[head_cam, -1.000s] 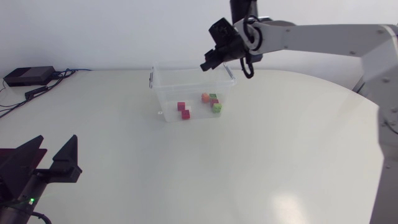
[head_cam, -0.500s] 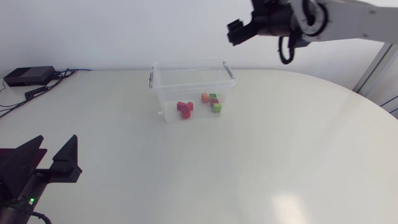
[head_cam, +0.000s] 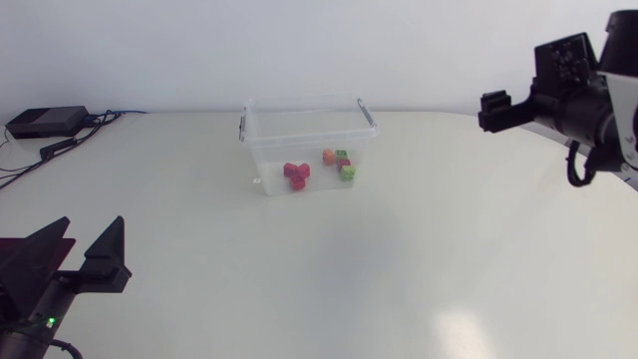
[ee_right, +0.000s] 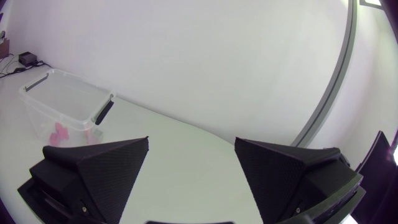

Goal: Place the duplo bricks in the container

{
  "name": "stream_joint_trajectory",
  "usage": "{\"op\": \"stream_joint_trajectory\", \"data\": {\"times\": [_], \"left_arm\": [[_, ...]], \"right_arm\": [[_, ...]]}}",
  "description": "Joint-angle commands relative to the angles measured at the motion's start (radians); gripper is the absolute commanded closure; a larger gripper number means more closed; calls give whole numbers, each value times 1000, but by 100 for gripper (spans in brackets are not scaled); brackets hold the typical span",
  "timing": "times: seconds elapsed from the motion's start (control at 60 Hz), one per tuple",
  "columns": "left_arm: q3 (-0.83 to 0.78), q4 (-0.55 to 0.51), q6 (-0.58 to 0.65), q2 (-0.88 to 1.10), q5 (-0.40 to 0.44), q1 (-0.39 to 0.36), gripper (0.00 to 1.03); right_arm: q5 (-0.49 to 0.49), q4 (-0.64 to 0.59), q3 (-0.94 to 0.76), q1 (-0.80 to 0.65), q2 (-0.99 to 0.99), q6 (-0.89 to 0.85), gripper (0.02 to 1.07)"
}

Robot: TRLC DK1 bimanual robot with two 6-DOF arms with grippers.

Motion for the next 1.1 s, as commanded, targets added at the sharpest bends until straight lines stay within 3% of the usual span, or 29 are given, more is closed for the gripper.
{"op": "stream_joint_trajectory", "data": {"times": [0.0, 0.183, 0.567, 1.083], "left_arm": [[-19, 12, 6, -7, 1, 6, 4], [-19, 12, 6, -7, 1, 6, 4], [-19, 12, 6, -7, 1, 6, 4], [-19, 7, -9, -2, 42, 16, 4]], "right_arm": [[-27, 25, -105, -38, -88, -10, 7], [-41, 39, -309, -68, -303, 7, 7], [-92, 10, -562, -141, -663, 108, 7], [-86, -62, -721, -82, -935, 224, 7]]}}
